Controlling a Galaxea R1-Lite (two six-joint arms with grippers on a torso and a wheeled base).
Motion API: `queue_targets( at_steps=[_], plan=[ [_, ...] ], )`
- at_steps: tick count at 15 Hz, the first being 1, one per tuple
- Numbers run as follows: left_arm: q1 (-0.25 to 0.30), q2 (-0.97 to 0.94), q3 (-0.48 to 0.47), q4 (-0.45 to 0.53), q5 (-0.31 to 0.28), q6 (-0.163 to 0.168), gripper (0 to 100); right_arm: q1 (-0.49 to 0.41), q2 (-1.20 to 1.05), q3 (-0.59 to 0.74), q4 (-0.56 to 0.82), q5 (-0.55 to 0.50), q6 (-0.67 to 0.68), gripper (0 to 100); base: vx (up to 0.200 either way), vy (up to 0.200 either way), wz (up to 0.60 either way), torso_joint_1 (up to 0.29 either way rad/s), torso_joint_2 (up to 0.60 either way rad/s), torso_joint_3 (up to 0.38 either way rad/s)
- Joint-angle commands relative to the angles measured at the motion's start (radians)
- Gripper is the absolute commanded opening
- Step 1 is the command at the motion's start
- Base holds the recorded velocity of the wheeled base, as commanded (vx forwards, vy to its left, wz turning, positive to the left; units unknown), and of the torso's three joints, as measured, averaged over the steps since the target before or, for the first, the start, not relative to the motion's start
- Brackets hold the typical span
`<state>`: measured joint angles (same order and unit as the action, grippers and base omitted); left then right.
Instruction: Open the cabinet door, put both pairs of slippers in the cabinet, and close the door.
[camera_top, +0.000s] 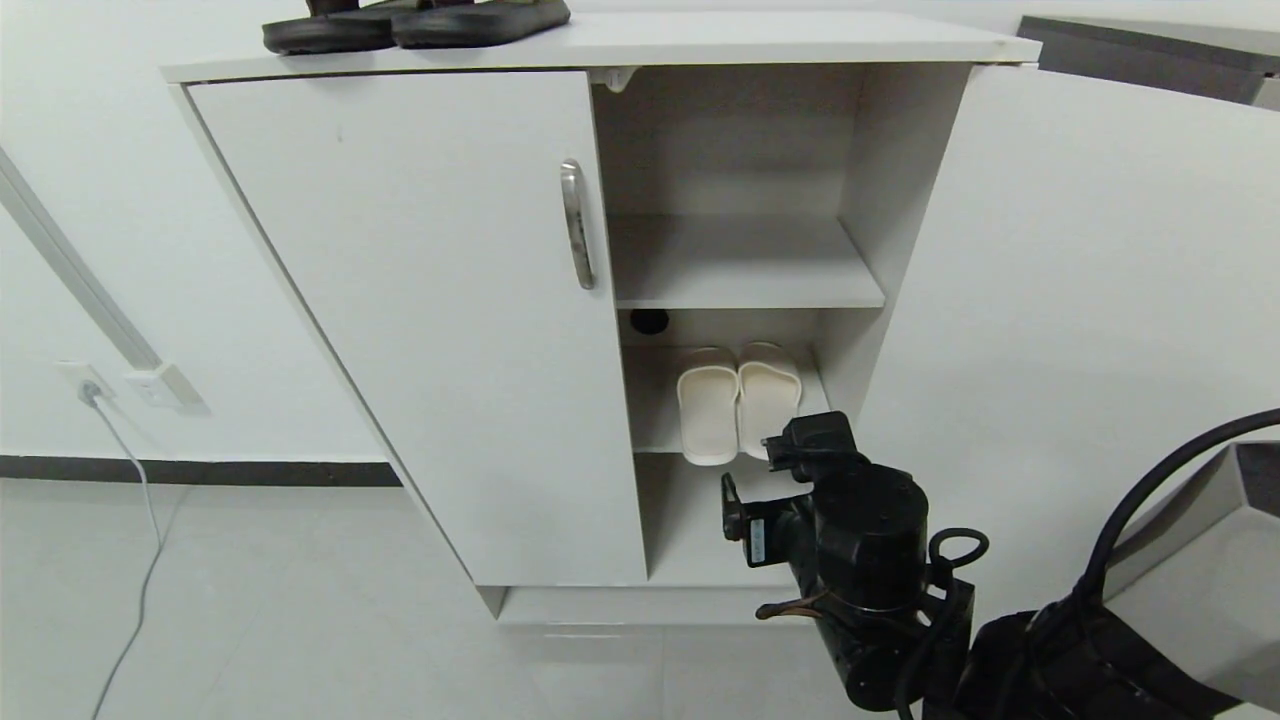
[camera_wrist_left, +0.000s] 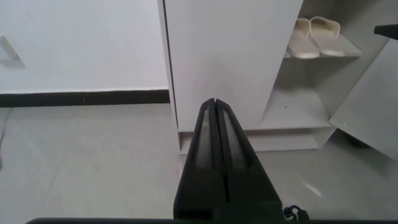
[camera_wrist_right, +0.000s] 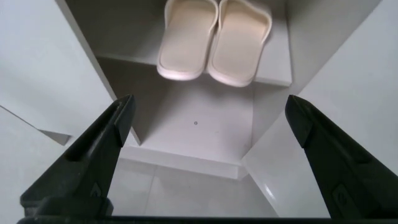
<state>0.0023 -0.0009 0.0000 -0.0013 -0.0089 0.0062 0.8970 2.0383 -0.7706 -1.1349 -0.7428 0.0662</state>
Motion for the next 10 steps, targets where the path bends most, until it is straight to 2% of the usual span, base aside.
queue_targets(
  at_steps=[1,6,10],
  plan=[
    [-0.001,0.001,0.000,0.000,0.001,0.000,0,0.000,0.000,0.005,-0.009,-0.001,-0.002,100,0.000,0.000,0.00,0.002,0.00,0.203],
    [0.001,0.001,0.000,0.000,0.001,0.000,0,0.000,0.002,0.011,-0.014,0.000,-0.002,100,0.000,0.000,0.00,0.002,0.00,0.203],
    [-0.001,0.001,0.000,0.000,0.001,0.001,0,0.006,0.003,0.021,-0.014,0.000,-0.002,100,0.000,0.000,0.00,0.001,0.00,0.060]
  ],
)
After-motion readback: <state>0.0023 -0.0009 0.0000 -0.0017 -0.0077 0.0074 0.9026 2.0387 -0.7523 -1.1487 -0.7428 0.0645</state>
